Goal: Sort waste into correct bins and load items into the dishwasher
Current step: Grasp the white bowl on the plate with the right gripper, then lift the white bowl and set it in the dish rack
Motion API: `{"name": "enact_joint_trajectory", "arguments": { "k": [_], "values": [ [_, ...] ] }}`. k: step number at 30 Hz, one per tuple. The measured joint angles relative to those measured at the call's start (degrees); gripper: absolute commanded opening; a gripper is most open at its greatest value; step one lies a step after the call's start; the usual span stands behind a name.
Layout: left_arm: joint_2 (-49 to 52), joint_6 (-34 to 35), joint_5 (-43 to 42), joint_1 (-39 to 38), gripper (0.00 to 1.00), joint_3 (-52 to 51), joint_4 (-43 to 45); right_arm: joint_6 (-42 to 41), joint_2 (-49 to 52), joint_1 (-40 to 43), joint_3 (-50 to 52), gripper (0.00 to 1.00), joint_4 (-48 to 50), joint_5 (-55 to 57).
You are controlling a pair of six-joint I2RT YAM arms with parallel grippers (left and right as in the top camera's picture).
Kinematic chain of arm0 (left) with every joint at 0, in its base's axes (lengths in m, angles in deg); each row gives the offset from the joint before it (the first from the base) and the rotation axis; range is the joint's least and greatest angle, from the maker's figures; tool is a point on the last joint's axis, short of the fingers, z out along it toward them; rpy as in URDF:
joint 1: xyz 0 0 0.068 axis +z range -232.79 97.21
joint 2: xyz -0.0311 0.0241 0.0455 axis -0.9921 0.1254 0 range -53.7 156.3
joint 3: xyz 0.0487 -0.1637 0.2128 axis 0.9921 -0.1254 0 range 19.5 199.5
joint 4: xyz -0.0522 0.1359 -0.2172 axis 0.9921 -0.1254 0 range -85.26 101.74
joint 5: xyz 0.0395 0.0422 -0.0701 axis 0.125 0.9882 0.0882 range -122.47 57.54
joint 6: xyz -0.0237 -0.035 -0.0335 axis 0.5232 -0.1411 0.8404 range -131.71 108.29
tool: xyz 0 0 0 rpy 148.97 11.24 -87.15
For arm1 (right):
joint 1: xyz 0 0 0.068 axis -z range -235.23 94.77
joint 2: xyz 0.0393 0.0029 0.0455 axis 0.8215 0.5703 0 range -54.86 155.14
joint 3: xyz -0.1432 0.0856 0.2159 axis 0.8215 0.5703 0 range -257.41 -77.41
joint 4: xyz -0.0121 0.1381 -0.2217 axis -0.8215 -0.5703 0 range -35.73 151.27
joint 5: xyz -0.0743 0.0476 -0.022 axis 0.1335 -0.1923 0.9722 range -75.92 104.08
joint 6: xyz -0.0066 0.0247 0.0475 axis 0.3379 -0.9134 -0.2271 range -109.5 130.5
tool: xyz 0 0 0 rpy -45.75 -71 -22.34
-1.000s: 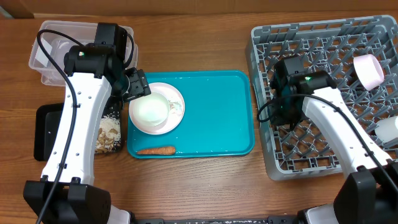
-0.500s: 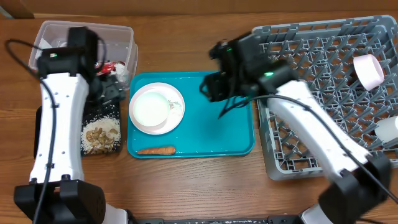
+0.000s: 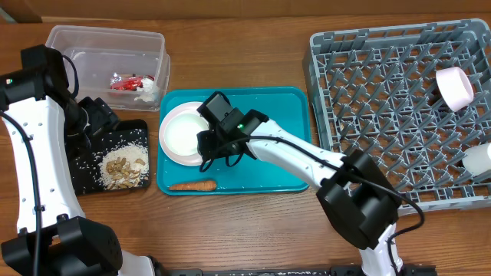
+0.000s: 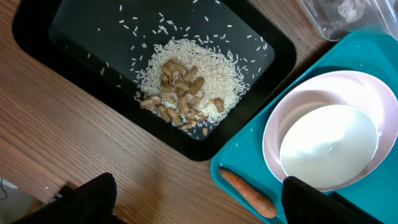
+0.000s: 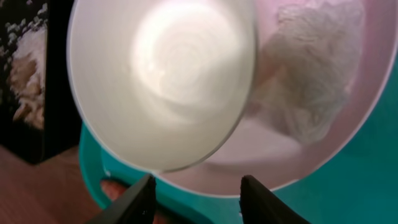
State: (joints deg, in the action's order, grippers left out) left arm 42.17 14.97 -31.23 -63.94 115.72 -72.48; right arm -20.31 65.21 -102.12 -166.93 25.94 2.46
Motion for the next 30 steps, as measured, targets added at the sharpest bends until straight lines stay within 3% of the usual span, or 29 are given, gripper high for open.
{"name": "enact_joint_trajectory", "arguments": {
  "k": [3, 7, 16, 22, 30],
  "values": [
    [0.0, 0.0, -0.2, 0.0, 0.87, 0.0, 0.0, -3.78, 1.46, -0.02, 0.02, 0.43, 3.02, 1.6],
    [0.0, -0.02, -0.2, 0.0, 0.88, 0.0, 0.0, -6.88, 1.46, -0.02, 0.0, 0.26, 3.76, 4.46],
    [0.0, 0.0, -0.22, 0.0, 0.88, 0.0, 0.0, -8.46, 1.51, -0.09, 0.0, 0.2, 1.97, 6.08],
    [0.0, 0.0, -0.22, 0.0, 0.88, 0.0, 0.0, -8.48, 2.56, -0.07, 0.0, 0.04, 2.38, 5.84],
    [0.0, 0.0, -0.2, 0.0, 0.87, 0.0, 0.0, -0.74, -0.2, 0.79, -2.84, 0.04, -2.73, 4.46]
  ]
}}
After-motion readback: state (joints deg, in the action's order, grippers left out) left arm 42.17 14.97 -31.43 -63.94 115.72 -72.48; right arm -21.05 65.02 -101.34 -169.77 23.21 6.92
